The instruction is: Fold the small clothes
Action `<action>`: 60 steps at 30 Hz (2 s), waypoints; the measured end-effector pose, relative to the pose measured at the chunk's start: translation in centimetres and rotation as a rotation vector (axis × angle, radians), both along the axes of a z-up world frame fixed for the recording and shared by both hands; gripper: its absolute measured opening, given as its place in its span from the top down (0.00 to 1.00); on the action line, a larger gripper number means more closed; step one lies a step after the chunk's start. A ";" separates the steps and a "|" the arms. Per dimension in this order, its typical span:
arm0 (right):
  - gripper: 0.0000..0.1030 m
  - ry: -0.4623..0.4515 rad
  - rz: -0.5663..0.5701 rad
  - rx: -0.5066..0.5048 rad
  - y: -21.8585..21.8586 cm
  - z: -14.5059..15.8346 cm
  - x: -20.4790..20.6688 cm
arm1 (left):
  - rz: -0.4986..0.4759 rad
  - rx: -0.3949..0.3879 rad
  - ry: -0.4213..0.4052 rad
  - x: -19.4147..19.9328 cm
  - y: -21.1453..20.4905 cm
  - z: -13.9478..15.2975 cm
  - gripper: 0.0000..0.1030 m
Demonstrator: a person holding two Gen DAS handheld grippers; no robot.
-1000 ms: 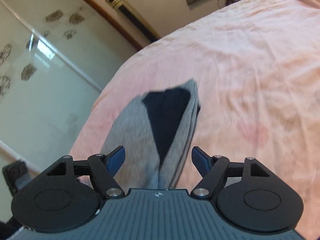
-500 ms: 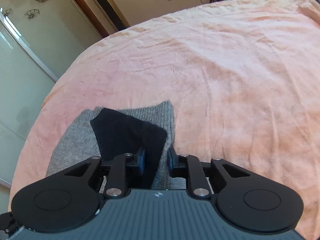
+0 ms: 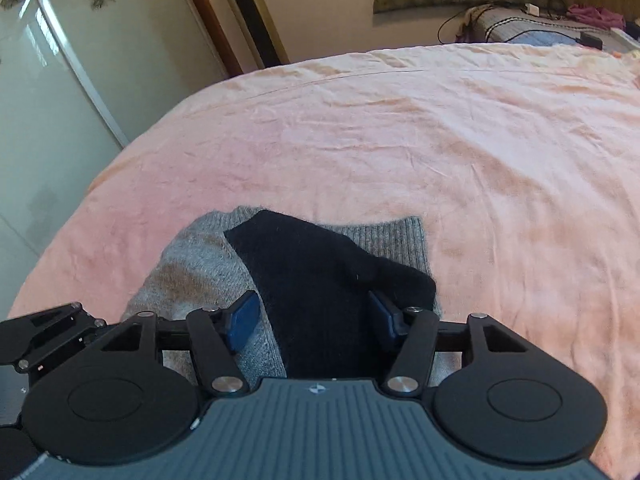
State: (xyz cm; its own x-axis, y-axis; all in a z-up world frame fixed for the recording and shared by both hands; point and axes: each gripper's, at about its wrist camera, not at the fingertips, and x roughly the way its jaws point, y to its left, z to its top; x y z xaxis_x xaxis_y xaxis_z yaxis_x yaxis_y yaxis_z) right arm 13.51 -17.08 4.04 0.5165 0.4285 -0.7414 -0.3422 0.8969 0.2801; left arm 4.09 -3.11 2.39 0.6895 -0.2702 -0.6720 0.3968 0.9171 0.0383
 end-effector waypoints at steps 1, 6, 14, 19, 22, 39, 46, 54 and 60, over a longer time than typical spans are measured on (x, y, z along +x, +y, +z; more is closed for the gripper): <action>0.43 0.024 -0.019 0.011 -0.2 0.4 -0.1 | -0.002 0.005 -0.001 -0.7 0.3 0.4 0.34; 0.36 0.036 -0.042 0.225 -2.4 3.2 -4.6 | -0.021 -0.003 -0.013 -4.6 2.2 1.5 0.34; 0.47 0.059 -0.016 0.107 -1.8 1.1 -5.7 | 0.020 0.030 -0.041 -4.5 1.3 0.3 0.28; 0.37 0.008 0.036 0.108 -0.3 3.2 -8.9 | 0.027 0.018 -0.044 -4.6 1.7 0.1 0.28; 0.33 -0.010 0.043 0.094 -0.8 0.1 -8.6 | 0.023 0.038 -0.056 -4.8 1.2 0.0 0.27; 0.70 0.141 -0.050 0.252 -4.5 0.8 -11.5 | -0.014 -0.033 0.004 -12.2 3.8 0.0 0.28; 0.43 0.138 -0.062 0.221 -7.3 2.2 -16.7 | 0.043 -0.043 0.029 -15.8 6.1 -0.1 0.28; 0.83 0.076 0.031 0.132 -6.0 3.3 -18.9 | 0.120 -0.102 0.047 -15.2 6.8 -0.5 0.83; 0.88 0.138 0.046 0.118 -7.3 0.6 -19.3 | 0.140 -0.136 0.065 -15.7 8.3 -1.4 0.88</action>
State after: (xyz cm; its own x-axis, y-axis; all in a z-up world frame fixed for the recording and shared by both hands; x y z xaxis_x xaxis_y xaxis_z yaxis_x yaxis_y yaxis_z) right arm -5.74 -24.35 4.62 0.3909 0.5376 -0.7471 -0.3331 0.8393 0.4297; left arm -11.58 5.16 0.98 0.6832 -0.2660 -0.6800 0.2623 0.9585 -0.1115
